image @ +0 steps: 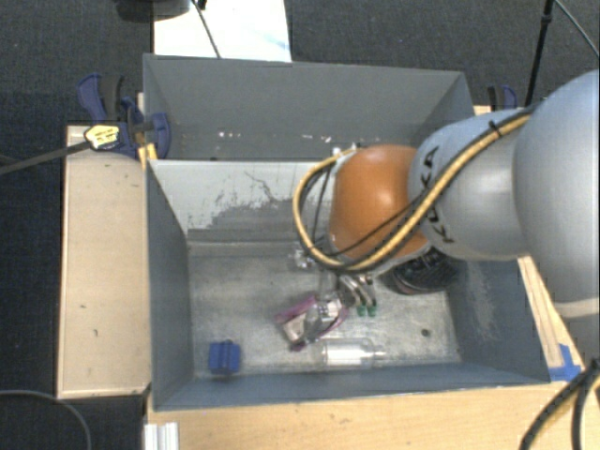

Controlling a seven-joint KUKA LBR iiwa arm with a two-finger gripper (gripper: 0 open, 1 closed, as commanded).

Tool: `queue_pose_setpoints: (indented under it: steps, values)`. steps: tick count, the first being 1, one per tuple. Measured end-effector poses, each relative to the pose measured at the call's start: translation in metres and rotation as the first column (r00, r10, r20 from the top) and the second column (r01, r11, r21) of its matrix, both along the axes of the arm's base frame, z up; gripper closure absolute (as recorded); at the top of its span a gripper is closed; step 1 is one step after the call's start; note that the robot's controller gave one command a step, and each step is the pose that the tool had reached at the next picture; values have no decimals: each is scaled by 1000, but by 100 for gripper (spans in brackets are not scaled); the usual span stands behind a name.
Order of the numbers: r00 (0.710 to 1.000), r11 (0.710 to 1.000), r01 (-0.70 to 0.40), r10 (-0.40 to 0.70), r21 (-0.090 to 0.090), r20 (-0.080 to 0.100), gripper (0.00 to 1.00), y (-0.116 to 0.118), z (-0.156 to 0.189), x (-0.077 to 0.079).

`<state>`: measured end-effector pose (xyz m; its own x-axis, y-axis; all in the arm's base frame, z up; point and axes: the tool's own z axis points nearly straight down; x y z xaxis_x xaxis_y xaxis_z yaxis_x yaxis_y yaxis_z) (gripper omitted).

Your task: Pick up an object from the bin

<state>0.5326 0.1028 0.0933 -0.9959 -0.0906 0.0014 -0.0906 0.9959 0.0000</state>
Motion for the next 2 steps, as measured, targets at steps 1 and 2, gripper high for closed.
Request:
queue_pose_setpoints:
  steps: [1, 2]
  values:
    - [1000, 1000, -30, 30, 6, 4, 0, -19, -19, -21]
    - [1000, 1000, -26, 26, 3, 0, 100, -20, -20, -21]
